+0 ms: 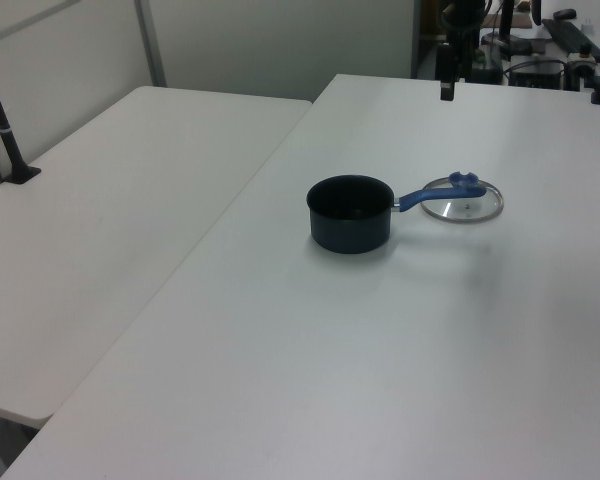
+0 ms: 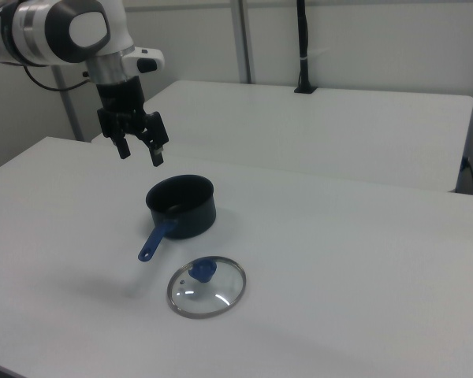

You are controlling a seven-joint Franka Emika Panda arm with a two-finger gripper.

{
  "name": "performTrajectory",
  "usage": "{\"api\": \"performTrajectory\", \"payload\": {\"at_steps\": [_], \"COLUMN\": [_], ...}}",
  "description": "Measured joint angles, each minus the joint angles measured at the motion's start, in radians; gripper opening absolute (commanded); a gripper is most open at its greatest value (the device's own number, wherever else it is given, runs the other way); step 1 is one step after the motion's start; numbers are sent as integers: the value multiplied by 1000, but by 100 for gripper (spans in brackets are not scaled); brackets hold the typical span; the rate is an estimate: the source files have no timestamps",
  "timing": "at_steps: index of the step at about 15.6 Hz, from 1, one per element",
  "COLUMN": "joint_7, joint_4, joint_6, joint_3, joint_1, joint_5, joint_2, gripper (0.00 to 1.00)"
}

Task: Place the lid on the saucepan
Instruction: 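Move the gripper down over the blue knob of the glass lid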

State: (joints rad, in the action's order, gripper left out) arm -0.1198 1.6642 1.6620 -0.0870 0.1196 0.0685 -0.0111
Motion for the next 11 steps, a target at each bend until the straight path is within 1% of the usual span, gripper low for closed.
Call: {"api": "performTrajectory", "payload": {"at_steps": [8, 10, 11], "joint_7": [3, 38, 75], "joint_4": [1, 4, 7], "joint_6": [0, 0, 0], "joint_3": [0, -1, -1], "joint_1": [0, -11, -28], "joint_5": [0, 1, 2], "joint_2": [6, 6, 6], "gripper": [100, 100, 100]}}
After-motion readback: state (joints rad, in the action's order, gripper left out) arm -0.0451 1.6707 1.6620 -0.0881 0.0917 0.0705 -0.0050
